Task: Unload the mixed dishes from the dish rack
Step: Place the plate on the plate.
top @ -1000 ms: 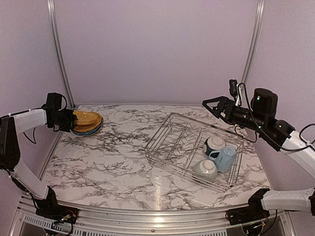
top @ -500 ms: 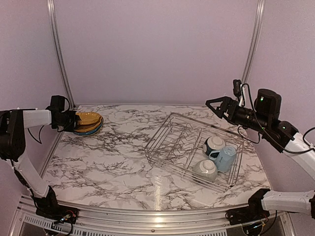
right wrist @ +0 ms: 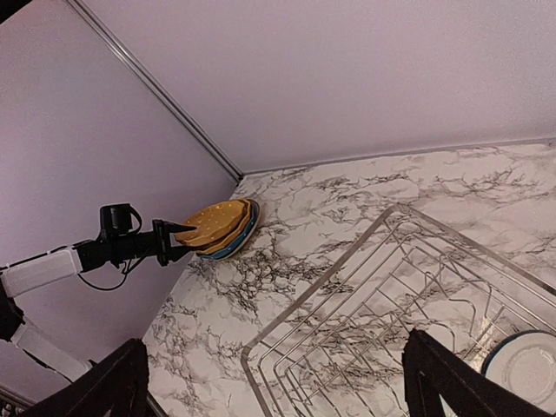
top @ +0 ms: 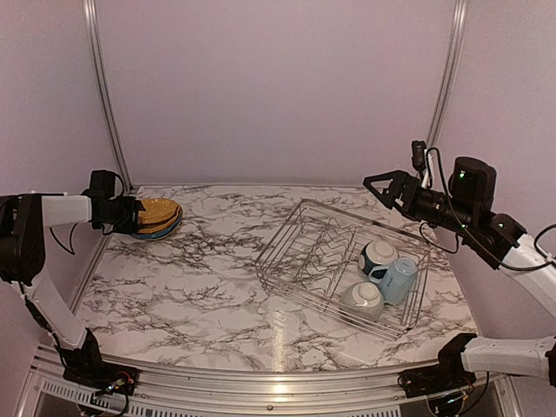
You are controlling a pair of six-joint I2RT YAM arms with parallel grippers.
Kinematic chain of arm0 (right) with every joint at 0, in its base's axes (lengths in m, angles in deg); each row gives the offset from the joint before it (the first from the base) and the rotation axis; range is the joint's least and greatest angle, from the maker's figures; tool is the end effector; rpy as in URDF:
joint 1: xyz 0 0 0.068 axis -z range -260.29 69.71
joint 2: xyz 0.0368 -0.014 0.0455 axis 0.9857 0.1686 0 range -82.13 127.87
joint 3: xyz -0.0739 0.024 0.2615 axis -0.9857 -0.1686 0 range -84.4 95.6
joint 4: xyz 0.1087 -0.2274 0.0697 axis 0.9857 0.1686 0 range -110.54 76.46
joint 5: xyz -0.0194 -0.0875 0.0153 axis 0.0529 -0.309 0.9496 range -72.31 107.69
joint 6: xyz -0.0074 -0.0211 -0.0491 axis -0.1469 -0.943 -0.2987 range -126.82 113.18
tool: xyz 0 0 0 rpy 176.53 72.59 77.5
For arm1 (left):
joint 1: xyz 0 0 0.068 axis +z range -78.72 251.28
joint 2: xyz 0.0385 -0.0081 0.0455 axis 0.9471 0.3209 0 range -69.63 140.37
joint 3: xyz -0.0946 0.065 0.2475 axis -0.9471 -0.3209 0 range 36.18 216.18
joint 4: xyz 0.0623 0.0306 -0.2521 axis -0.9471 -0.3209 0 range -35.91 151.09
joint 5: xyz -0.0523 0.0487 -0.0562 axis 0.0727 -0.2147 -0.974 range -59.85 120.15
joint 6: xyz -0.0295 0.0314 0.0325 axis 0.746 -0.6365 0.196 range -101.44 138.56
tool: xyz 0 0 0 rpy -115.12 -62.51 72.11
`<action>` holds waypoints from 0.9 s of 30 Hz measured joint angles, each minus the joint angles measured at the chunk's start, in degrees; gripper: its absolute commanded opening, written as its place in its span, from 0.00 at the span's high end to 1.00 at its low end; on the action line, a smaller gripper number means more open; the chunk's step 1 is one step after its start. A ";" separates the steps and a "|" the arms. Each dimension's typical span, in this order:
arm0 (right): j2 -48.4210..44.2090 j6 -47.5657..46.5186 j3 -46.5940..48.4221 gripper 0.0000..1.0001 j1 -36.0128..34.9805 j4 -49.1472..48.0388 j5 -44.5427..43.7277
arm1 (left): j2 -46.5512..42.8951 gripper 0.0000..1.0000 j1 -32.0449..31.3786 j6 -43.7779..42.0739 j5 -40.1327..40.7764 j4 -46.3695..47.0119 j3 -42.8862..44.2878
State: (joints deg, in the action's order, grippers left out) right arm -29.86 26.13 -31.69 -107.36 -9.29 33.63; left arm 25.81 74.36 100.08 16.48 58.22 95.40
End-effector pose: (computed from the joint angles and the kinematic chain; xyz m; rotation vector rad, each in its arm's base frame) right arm 0.1820 0.1040 0.3640 -0.1191 1.8597 0.9900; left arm 0.3624 0.0111 0.2114 -1.5297 1.8868 -0.9552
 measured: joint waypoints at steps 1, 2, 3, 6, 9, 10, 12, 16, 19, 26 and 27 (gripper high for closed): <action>0.04 0.00 0.00 0.01 0.00 0.00 0.00 | -0.02 0.49 0.00 -0.13 0.00 0.04 -0.22; 0.07 0.00 0.00 0.02 0.00 0.00 0.00 | -0.09 0.46 0.00 -0.28 -0.02 0.04 -0.39; 0.07 0.00 0.00 0.02 0.00 0.00 0.00 | -0.26 0.43 0.00 -0.48 0.00 0.02 -0.61; 0.13 0.00 0.00 0.02 0.07 0.00 -0.04 | -1.09 0.36 0.02 -1.14 0.04 0.00 -0.92; 0.39 0.00 0.02 0.01 0.15 -0.02 -0.04 | -2.29 0.29 0.04 -1.62 0.15 -0.07 -0.92; 0.63 0.00 0.11 0.01 0.22 0.00 -0.04 | -2.78 0.26 0.04 -1.86 0.20 -0.15 -0.92; 1.31 0.00 0.61 0.01 0.33 0.09 -0.04 | -3.65 0.24 0.04 -2.16 0.20 -0.39 -0.92; 2.58 -0.15 2.16 0.01 0.39 0.42 -0.02 | -4.63 0.16 0.04 -2.49 0.15 -1.03 -0.92; 3.17 -0.57 3.56 0.01 0.52 1.14 -0.02 | -5.25 0.13 0.04 -2.69 0.17 -1.70 -0.92; 3.26 -2.23 4.48 0.02 0.74 2.64 -0.15 | -8.61 0.11 0.04 -3.50 0.48 -1.88 -0.94; 3.26 -2.51 4.48 0.01 0.74 2.91 -0.26 | -9.03 0.11 0.04 -3.65 0.50 -1.90 -0.96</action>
State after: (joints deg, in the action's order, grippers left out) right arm -26.60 23.62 -27.21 -106.62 -6.39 33.37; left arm 16.78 74.40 96.43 16.98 56.32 94.44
